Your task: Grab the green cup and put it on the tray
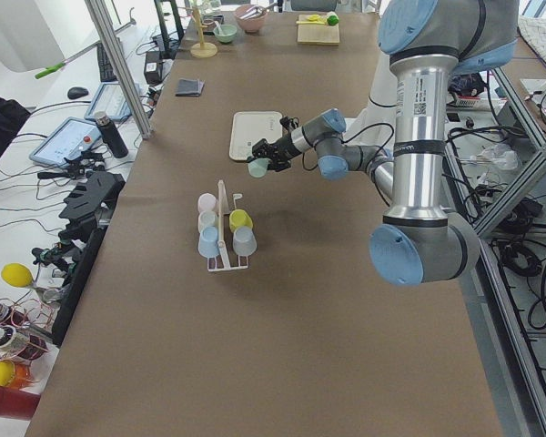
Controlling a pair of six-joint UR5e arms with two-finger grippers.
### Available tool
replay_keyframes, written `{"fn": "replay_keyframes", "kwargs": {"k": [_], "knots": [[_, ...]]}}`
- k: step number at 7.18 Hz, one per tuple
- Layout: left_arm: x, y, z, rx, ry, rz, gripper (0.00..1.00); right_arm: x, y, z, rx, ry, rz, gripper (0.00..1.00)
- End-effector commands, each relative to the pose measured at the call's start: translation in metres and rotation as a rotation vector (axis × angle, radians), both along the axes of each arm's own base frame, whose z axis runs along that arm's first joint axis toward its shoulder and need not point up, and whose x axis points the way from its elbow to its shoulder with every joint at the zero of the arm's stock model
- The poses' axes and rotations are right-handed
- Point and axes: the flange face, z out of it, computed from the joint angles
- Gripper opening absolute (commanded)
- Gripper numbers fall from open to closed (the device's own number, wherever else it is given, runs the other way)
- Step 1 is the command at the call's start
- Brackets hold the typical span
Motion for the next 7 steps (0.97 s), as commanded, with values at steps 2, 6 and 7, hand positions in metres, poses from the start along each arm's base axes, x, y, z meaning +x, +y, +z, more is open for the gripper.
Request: {"fn": "replay_keyframes", "kwargs": {"k": [2,6,7], "knots": [[0.071,-0.022,-0.041,-0.024,0.107,0.047,0.0,0.0,-0.001,-0.001,0.002,-0.001,0.001,1.0],[0.14,-0.025,-0.111,-0.177,0.405,0.059,0.0,0.0,0.004,0.004,-0.015,0.001,0.0,1.0],[0.143,-0.022,-0.125,-0.199,0.474,0.06,0.0,0.0,0.002,0.003,-0.011,0.001,0.0,1.0]]}}
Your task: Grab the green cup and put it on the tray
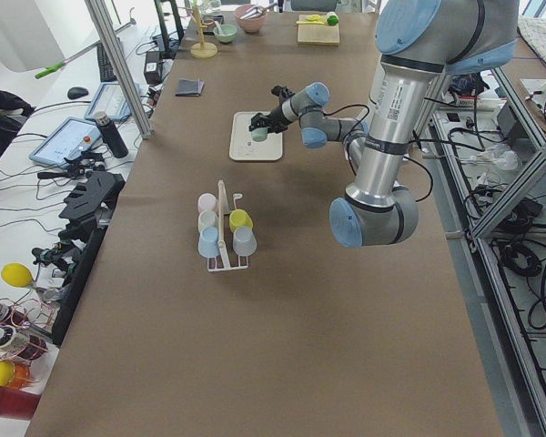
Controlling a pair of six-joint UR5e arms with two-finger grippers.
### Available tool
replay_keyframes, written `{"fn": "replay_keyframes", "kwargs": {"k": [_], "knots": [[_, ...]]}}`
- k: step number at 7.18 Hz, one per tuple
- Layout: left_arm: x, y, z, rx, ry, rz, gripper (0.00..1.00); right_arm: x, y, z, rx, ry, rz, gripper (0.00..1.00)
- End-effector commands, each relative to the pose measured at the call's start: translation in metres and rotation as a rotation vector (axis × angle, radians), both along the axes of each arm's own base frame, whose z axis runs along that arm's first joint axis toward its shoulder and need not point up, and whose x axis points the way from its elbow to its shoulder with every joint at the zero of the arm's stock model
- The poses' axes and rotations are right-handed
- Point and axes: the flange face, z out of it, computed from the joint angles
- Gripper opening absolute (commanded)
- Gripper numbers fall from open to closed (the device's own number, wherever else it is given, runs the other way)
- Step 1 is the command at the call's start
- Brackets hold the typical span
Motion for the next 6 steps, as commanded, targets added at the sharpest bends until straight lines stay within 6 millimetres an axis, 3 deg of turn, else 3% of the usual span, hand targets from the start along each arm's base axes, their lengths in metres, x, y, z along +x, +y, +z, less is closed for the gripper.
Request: {"fn": "replay_keyframes", "kwargs": {"k": [1,3,6], "knots": [[0.022,0.006,-0.018,-0.073,0.194,0.017,0.0,0.0,0.0,0.0,0.001,0.001,0.0,1.0],[0.045,-0.001,-0.002,-0.081,0.353,0.028,0.0,0.0,0.0,-0.001,0.002,0.001,0.0,1.0],[0.077,-0.011,-0.008,-0.169,0.565,0.049,0.0,0.0,0.0,0.0,0.001,0.001,0.0,1.0]]}}
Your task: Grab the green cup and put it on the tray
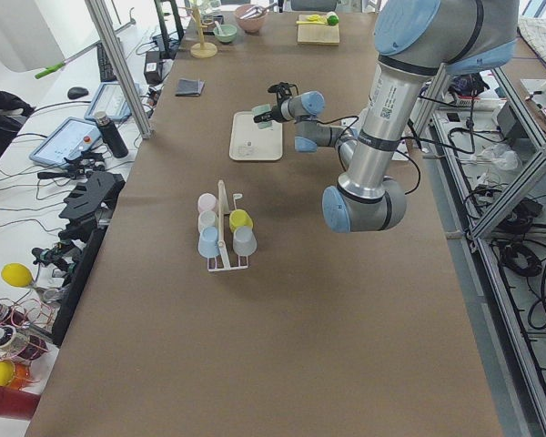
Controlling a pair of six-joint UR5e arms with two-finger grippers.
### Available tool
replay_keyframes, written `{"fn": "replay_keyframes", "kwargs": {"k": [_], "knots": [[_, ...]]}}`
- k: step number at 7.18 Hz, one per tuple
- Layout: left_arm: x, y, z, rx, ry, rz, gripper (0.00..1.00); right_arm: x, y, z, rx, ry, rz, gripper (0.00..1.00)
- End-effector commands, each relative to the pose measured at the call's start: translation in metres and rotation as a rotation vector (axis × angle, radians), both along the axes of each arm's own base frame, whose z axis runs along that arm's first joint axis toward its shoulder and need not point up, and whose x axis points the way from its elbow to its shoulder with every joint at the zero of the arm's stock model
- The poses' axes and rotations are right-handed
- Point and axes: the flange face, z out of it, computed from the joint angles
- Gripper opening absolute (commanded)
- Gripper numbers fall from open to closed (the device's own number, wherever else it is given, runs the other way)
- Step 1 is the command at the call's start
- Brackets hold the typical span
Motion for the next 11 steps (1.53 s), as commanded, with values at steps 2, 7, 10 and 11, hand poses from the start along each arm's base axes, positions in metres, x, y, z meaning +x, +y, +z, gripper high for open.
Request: {"fn": "replay_keyframes", "kwargs": {"k": [2,7,10,11], "knots": [[0.037,-0.015,0.018,-0.014,0.163,0.006,0.0,0.0,0.001,0.001,-0.003,0.0,0.0,1.0],[0.073,-0.056,-0.001,-0.035,0.204,-0.026,0.0,0.0,0.001,0.001,-0.004,0.0,0.0,1.0],[0.076,-0.059,0.022,-0.03,0.215,-0.022,0.0,0.0,0.001,0.002,-0.004,0.0,0.0,1.0],[0.076,-0.059,0.019,-0.026,0.223,-0.022,0.0,0.0,0.001,0.002,-0.004,0.0,0.0,1.0]]}}
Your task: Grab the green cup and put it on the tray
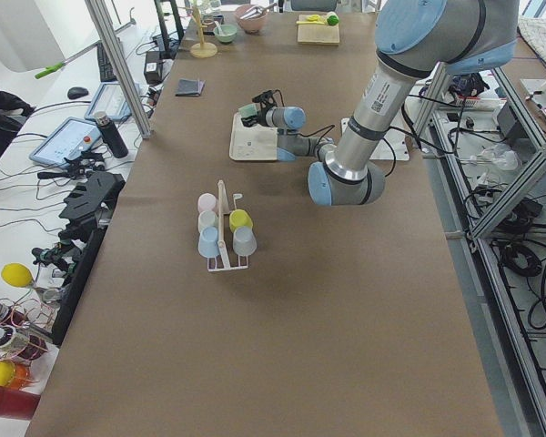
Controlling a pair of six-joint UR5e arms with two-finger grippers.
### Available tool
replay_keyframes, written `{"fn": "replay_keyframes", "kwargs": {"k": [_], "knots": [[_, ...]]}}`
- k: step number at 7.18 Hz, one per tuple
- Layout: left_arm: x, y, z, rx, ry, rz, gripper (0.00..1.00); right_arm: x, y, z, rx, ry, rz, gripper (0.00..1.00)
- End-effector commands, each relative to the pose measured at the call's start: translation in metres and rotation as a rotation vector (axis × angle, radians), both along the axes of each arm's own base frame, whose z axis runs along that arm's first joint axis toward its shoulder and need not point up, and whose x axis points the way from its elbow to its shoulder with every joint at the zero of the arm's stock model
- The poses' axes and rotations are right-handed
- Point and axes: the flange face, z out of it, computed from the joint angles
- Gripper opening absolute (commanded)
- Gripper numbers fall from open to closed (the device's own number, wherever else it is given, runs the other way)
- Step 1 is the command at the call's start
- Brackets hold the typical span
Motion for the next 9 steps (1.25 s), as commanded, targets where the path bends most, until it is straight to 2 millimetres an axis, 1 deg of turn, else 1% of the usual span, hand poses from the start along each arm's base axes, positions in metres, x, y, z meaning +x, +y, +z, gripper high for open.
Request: {"fn": "replay_keyframes", "kwargs": {"k": [1,4,7,9], "knots": [[-0.001,0.0,0.009,0.011,0.027,0.0,0.0,0.0,0.0,0.0,0.0,0.0,0.0,1.0],[-0.001,0.0,0.013,0.016,0.039,0.0,0.0,0.0,0.0,0.0,0.0,0.0,0.0,1.0],[-0.003,0.002,0.032,0.024,0.057,0.003,0.0,0.0,0.0,0.0,-0.002,0.0,0.0,1.0],[-0.003,0.002,0.032,0.024,0.057,0.003,0.0,0.0,0.0,0.0,0.0,0.0,0.0,1.0]]}}
